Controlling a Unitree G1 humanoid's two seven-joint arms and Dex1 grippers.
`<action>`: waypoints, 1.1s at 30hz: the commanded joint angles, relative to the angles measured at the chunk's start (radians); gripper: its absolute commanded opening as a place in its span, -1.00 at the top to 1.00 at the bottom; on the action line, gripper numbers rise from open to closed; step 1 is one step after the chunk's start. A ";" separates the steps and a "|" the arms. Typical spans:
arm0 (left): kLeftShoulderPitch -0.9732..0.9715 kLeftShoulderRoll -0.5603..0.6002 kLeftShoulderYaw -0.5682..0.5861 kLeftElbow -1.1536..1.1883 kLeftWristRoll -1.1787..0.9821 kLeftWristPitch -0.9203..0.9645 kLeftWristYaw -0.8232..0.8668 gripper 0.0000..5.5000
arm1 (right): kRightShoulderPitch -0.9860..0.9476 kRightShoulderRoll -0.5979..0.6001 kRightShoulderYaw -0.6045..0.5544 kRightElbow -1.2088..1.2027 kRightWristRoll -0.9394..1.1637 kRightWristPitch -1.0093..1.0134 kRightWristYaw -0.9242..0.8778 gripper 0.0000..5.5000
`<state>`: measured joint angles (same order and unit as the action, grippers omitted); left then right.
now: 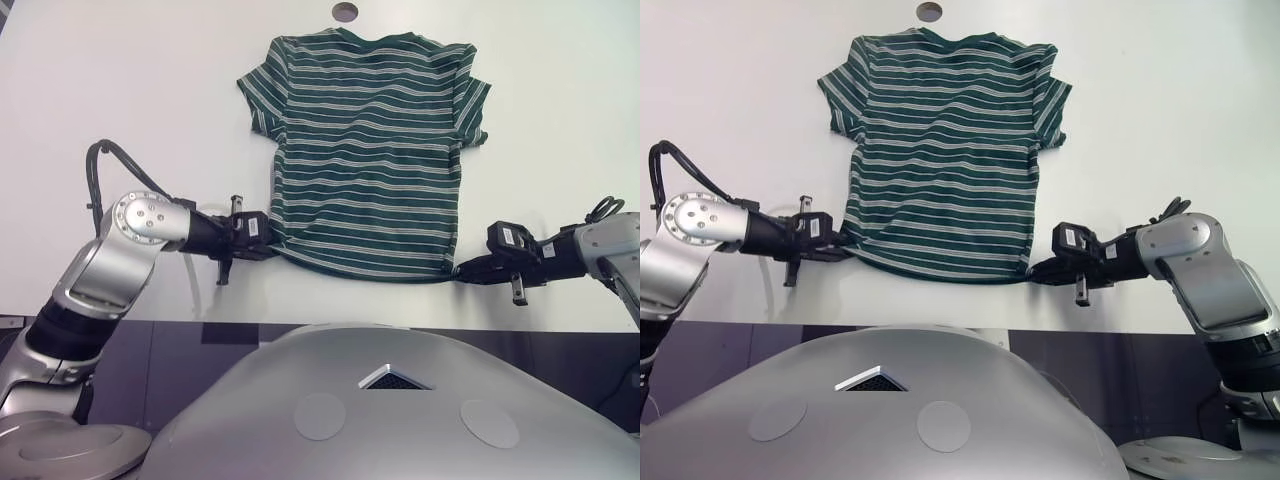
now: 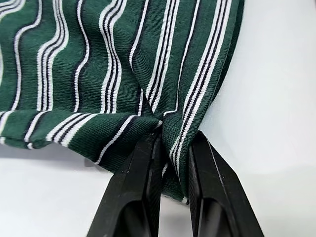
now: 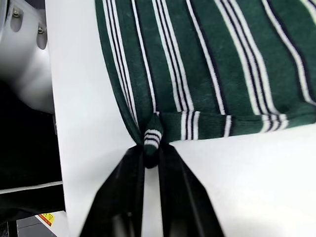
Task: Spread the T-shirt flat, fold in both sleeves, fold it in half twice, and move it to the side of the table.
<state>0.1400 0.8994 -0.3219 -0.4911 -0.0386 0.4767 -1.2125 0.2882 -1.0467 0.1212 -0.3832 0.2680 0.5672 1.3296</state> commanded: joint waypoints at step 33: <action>-0.504 -0.253 0.342 0.747 -0.268 0.287 0.336 0.40 | -0.605 0.553 -0.092 0.997 -0.236 -0.270 -0.914 1.00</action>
<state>-0.2829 0.7675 -0.0304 0.1246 -0.2881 0.6729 -1.0182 -0.3295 -0.5071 -0.0033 0.5350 0.0762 0.2728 0.4351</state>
